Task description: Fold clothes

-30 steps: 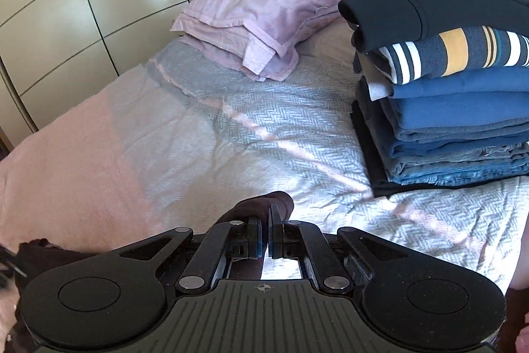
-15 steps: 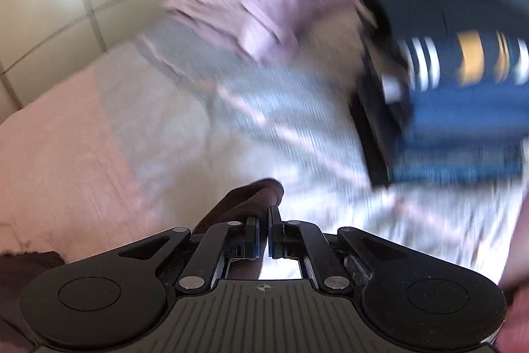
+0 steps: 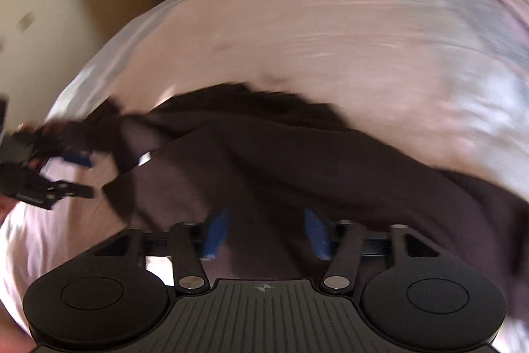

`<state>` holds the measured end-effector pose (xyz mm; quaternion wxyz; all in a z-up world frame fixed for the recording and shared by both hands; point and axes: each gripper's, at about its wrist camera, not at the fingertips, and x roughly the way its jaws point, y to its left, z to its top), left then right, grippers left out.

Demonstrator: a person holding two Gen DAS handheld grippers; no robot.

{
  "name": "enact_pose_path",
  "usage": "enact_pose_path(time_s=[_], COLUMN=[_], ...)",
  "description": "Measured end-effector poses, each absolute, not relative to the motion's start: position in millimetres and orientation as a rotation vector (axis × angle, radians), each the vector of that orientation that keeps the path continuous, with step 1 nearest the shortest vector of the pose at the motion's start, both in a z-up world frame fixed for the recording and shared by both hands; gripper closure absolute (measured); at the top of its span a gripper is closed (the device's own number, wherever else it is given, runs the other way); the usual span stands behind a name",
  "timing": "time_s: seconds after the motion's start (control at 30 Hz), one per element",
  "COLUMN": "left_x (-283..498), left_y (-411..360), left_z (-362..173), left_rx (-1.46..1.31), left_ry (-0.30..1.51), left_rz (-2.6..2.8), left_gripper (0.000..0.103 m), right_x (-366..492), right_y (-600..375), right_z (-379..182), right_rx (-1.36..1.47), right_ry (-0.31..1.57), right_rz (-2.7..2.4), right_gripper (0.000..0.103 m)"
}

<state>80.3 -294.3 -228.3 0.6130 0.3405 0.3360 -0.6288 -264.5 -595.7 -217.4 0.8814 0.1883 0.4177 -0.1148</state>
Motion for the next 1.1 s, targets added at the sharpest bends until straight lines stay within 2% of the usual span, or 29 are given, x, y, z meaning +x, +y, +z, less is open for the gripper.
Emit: enact_pose_path(time_s=[0.17,0.23,0.27,0.3,0.43,0.53,0.7,0.8,0.9,1.1], left_x=[63.8,65.7,67.3,69.4,73.4,61.7,36.4,25.0,17.0,3.5], left_y=[-267.0,-254.0,-247.5,-241.1,-232.9,-238.6,-261.8,-274.9,-280.3,-242.6], left_z=[-227.7,-225.8,-225.6,-226.1,-229.5,-234.7,-248.5,-252.0,-242.4,-208.2], left_rx=[0.793,0.814,0.823,0.831,0.883,0.959,1.070,1.095,1.072,1.042], left_ry=[0.732,0.725,0.723,0.721,0.688,0.586,0.369,0.264,0.248,0.333], left_rz=[-1.445,-1.414,-1.393,-1.367,-1.310,-1.322,-1.389,-1.442,-1.505,-1.492], left_gripper=[0.049,0.048,0.048,0.047,0.039,0.034,0.033,0.035,0.047,0.045], right_x=[-175.2,-153.8,-149.6,-147.3,-169.0,-207.8,-288.4,-327.8,-351.5,-353.7], right_y=[-610.9,-622.0,-626.8,-630.0,-623.7,-616.3,-595.3,-580.4,-562.4,-515.2], right_z=[-280.3,-299.3,-301.7,-299.9,-239.0,-180.4,-106.1,-94.8,-100.3,-100.8], right_rx=[0.365,0.399,0.456,0.499,0.558,0.571,0.545,0.547,0.571,0.560], right_ry=[0.995,1.039,1.043,1.041,0.936,0.855,0.812,0.830,0.842,0.835], right_rz=[-0.034,0.006,0.031,0.053,0.167,0.193,0.142,0.064,-0.027,0.063], right_gripper=[0.033,0.037,0.077,0.095,0.095,0.095,0.095,0.095,0.095,0.095])
